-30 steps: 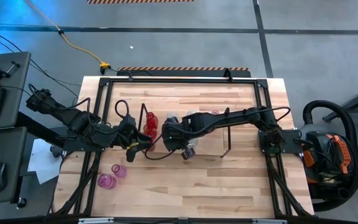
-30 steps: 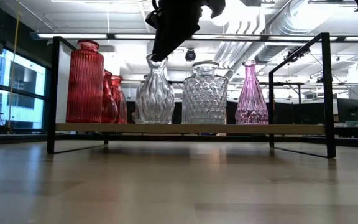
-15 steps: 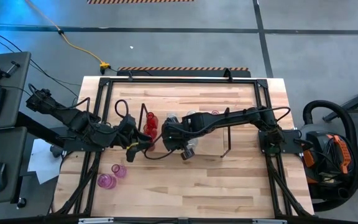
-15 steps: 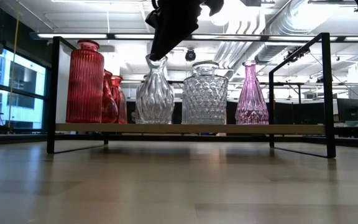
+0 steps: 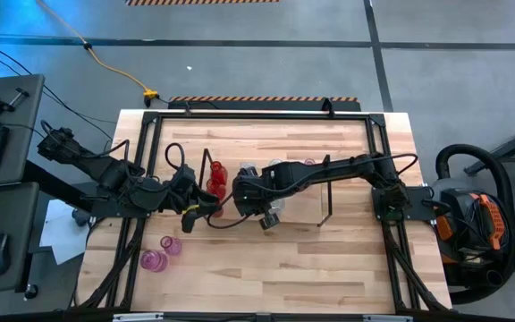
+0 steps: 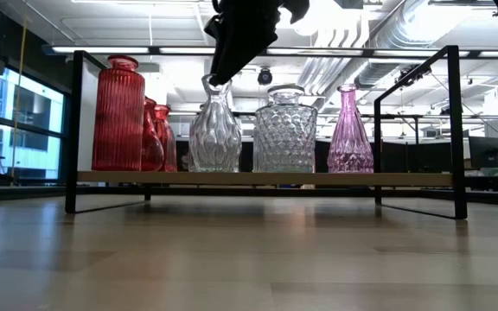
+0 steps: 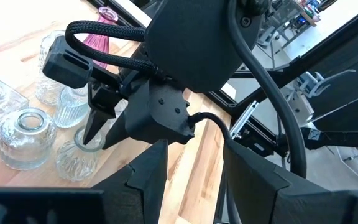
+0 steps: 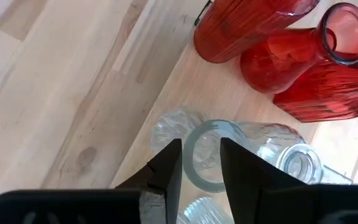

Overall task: Sort vases onto shelf
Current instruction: Put the pink transparent vase aligned with the other pink vase on the shelf

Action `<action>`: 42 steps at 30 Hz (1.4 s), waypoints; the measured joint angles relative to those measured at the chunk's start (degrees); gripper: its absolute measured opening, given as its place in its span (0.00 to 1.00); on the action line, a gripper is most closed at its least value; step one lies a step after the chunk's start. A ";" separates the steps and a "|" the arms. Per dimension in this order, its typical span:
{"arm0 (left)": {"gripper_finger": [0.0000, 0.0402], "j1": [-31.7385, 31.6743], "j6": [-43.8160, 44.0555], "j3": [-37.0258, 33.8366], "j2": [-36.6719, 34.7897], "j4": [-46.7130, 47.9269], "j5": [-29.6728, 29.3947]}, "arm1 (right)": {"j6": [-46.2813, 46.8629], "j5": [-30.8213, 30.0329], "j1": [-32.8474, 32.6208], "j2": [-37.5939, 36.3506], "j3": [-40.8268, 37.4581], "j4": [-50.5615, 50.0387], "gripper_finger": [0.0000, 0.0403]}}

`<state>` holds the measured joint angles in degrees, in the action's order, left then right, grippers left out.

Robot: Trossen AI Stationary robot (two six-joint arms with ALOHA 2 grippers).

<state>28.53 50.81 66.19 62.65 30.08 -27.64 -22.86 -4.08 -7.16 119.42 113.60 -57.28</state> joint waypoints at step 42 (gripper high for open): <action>0.37 1.83 4.43 -0.03 -2.65 21.86 8.55 | 44.91 -20.47 -4.49 -18.40 0.04 -16.13 0.22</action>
<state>30.37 55.23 66.17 60.00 51.94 -19.09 22.06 -24.55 -11.65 101.02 113.65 -73.40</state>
